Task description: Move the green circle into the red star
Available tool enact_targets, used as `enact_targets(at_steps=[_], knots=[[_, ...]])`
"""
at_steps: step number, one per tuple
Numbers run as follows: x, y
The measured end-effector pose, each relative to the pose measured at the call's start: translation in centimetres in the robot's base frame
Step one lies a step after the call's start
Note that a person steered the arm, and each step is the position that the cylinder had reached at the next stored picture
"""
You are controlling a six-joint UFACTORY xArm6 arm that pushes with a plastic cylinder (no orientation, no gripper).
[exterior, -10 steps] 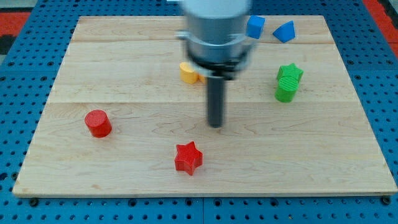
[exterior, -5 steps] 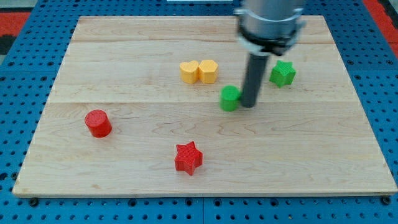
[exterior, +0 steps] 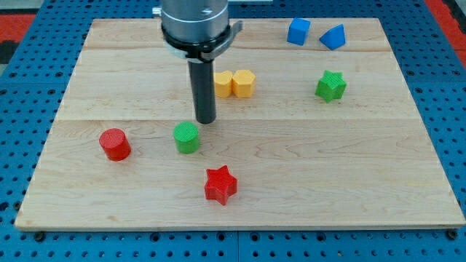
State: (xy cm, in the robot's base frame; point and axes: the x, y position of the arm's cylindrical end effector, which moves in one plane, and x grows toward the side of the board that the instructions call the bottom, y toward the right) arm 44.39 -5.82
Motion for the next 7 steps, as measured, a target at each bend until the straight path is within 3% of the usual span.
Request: enact_targets(at_steps=[1, 2, 4, 5, 6, 7], knots=[[0.6, -3.8], [6.4, -5.0], [3.6, -0.4], [7.7, 1.3], [6.1, 1.4], [3.6, 10.8]])
